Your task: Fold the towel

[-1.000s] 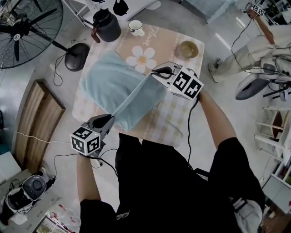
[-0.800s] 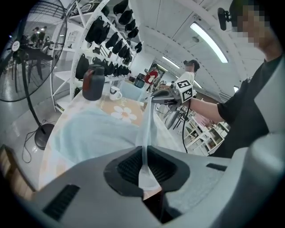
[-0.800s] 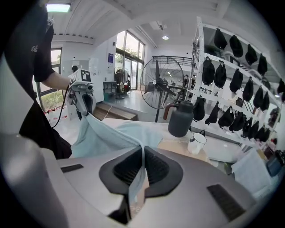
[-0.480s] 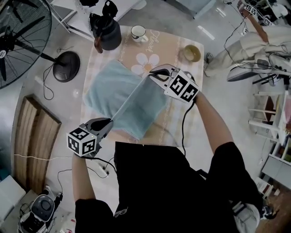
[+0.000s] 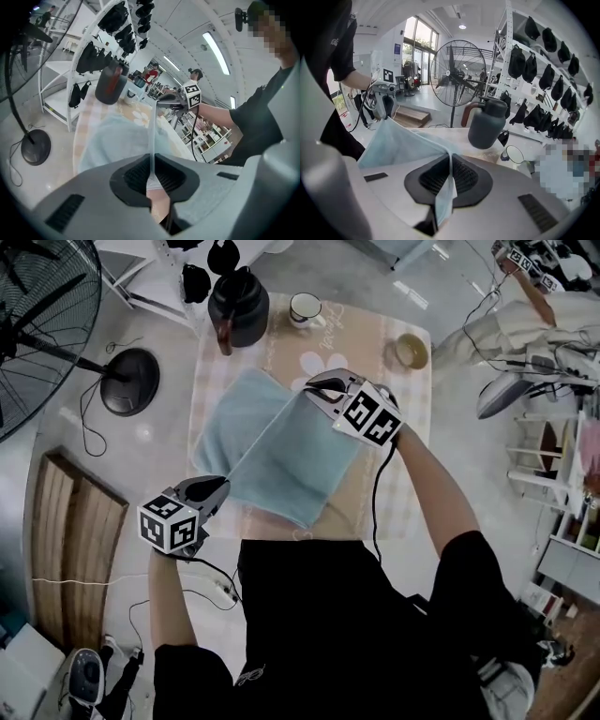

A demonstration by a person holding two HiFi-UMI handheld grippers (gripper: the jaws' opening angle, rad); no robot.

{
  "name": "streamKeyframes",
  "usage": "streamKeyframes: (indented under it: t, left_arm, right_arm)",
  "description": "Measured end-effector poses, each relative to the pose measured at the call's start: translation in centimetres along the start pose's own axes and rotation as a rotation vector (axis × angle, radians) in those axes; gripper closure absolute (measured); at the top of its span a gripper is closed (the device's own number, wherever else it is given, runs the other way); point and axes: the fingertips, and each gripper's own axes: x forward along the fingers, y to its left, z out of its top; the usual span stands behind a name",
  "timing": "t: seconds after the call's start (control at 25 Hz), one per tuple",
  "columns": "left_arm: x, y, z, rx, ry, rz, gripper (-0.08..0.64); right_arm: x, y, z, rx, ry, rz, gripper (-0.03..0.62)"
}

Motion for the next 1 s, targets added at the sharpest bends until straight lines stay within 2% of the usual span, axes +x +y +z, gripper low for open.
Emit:
streamKeyframes:
  t: [0.24, 0.44, 0.76, 1.0]
  left_arm:
    - [-1.2, 3.9, 0.6, -0.037, -0.026, 0.004, 0.525]
    - [-2.0, 7.8, 0.1, -0.087, -0.036, 0.058, 0.529]
    - [-1.8, 12.1, -0.9, -0.139, -0.043, 0.137, 0.535]
    - [-1.6, 13.4, -1.1, -0.17, -0.065, 0.179, 0.54]
  right_arm:
    - [4.0, -1.5, 2.6, -0.025, 0.034, -0.002, 0.575]
    - [7.8, -1.9, 4.2, -0.028, 0.051, 0.022, 0.575]
    - [12.9, -2.6, 2.9, 0.033, 0.113, 0.03, 0.575]
    - [14.9, -2.9, 2.6, 0.061, 0.125, 0.031, 0.575]
